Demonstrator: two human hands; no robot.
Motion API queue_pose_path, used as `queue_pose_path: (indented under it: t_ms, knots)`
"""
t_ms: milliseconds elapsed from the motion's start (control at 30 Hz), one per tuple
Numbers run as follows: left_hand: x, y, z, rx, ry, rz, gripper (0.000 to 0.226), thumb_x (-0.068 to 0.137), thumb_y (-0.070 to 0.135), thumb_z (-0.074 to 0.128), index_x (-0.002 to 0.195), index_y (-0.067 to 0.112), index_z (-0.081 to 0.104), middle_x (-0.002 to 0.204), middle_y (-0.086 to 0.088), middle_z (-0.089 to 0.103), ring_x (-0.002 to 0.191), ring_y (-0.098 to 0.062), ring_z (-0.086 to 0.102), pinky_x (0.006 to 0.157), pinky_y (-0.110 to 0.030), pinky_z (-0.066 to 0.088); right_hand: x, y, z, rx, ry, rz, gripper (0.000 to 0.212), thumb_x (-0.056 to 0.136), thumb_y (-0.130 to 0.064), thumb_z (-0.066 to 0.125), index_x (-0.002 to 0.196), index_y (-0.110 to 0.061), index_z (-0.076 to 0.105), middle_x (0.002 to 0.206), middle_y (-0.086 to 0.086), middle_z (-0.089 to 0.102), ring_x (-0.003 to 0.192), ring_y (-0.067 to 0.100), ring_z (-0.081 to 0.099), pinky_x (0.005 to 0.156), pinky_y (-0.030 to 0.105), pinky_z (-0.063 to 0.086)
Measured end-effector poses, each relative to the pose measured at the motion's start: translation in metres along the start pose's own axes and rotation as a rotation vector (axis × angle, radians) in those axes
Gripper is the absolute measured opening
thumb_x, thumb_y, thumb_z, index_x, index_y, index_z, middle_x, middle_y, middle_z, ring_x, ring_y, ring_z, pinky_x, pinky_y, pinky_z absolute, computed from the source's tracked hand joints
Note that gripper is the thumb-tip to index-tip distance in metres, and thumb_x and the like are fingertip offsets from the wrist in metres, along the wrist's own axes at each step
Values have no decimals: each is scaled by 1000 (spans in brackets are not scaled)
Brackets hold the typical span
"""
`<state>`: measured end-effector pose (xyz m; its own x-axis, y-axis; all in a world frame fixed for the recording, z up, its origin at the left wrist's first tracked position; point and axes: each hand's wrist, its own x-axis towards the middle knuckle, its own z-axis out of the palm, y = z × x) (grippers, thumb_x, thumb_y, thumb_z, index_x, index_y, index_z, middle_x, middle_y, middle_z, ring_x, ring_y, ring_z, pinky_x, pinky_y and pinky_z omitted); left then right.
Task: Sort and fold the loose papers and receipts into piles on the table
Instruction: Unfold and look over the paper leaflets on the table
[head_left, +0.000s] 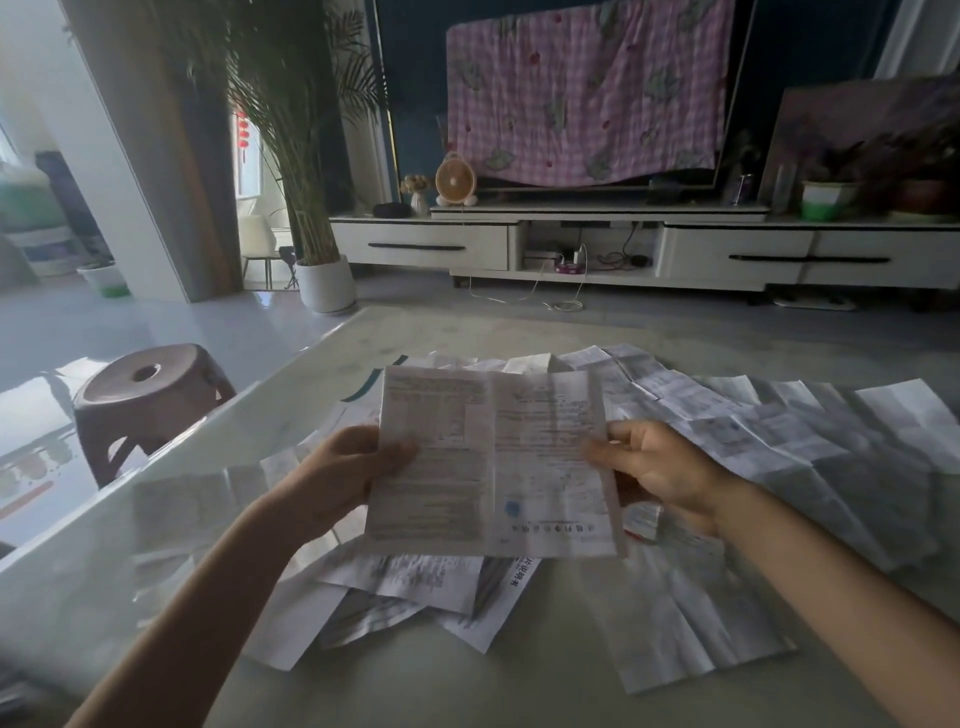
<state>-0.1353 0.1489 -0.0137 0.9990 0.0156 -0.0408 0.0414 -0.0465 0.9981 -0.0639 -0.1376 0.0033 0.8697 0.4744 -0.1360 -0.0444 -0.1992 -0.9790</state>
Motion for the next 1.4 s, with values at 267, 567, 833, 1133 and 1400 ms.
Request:
queue_pose_path:
  t_ms: [267,567,833,1133,1400]
  knots:
    - [-9,31,23,236,-269,-119,26,74,19,74,91,0,70,89,-12,72,78,-21,70,72,-29,57,-33,-53,5,-471,-227,-126,64,70,-44,67,128,-28,46,111,-10,61,99,3,59,75,15,46]
    - [-11,19,31,-362,-223,-107,54,60,56,76,96,15,75,97,-12,72,83,-24,70,65,-32,56,-6,-16,6,132,13,-139,17,83,-3,64,100,-5,65,88,0,72,73,5,69,61,13,52]
    - [-8,11,61,-148,141,-89,9,87,16,59,91,9,62,73,-6,68,55,-13,65,49,-21,53,-4,-9,25,455,13,-39,28,83,-2,61,111,-1,62,103,14,71,85,23,71,64,30,58]
    - [-8,4,48,-381,-71,-9,23,86,-7,44,77,4,62,72,-10,66,59,-19,65,51,-24,54,-7,-9,10,422,-131,31,34,86,17,39,80,2,69,88,10,73,75,15,71,55,19,53]
    - [0,12,38,-78,-152,64,31,65,8,41,49,16,67,57,-1,61,50,-12,57,49,-19,48,-19,-35,-2,-108,-247,-16,22,90,-3,44,99,-5,65,101,9,72,83,16,67,73,26,55]
